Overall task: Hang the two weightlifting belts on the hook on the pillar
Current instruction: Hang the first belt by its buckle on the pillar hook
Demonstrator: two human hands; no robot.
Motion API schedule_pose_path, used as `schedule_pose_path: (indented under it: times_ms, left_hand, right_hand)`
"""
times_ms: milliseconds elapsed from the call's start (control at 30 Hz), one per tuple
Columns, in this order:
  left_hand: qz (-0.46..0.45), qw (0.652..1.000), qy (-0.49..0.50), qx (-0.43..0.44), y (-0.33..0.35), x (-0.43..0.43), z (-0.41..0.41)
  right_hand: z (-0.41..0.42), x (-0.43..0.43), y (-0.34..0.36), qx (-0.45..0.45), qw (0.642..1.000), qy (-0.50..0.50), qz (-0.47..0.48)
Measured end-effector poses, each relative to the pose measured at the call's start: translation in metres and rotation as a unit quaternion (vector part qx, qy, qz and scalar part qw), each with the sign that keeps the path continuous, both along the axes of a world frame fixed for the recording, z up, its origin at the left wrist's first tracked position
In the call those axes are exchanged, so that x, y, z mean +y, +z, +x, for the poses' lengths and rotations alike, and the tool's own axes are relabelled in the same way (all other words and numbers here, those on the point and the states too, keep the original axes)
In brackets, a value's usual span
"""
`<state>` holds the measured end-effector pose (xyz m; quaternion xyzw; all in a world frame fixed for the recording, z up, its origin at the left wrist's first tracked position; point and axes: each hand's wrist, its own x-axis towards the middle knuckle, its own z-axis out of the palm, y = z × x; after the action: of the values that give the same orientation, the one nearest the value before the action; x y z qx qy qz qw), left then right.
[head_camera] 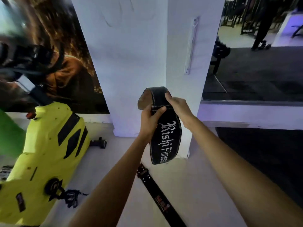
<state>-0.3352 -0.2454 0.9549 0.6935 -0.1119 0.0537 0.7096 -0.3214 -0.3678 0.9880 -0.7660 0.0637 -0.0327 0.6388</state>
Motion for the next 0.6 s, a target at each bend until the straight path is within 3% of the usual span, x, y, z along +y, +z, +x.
schedule_pose_path:
  times_ms: [67,233,400,500,600]
  left_hand:
    - [-0.039,0.999,0.005,-0.009,0.025,0.000,0.004]
    - [-0.042,0.999,0.011,-0.027,0.057,0.002,0.014]
    - [-0.050,0.998,-0.028,-0.031,0.068,0.003,0.015]
    - [-0.052,0.997,-0.044,0.021,0.031,0.002,-0.010]
    - [-0.036,0.983,-0.090,0.155,-0.029,0.010,-0.042]
  right_hand:
    - [-0.015,-0.007,-0.008,0.020,0.999,0.021,0.033]
    - [-0.036,-0.009,-0.020,-0.056,0.995,0.052,0.069]
    - [-0.044,0.003,-0.008,-0.111,0.973,-0.019,0.204]
    - [-0.040,-0.002,0.008,-0.121,0.965,-0.078,0.220]
    - [-0.036,-0.014,0.023,-0.115,0.961,-0.129,0.218]
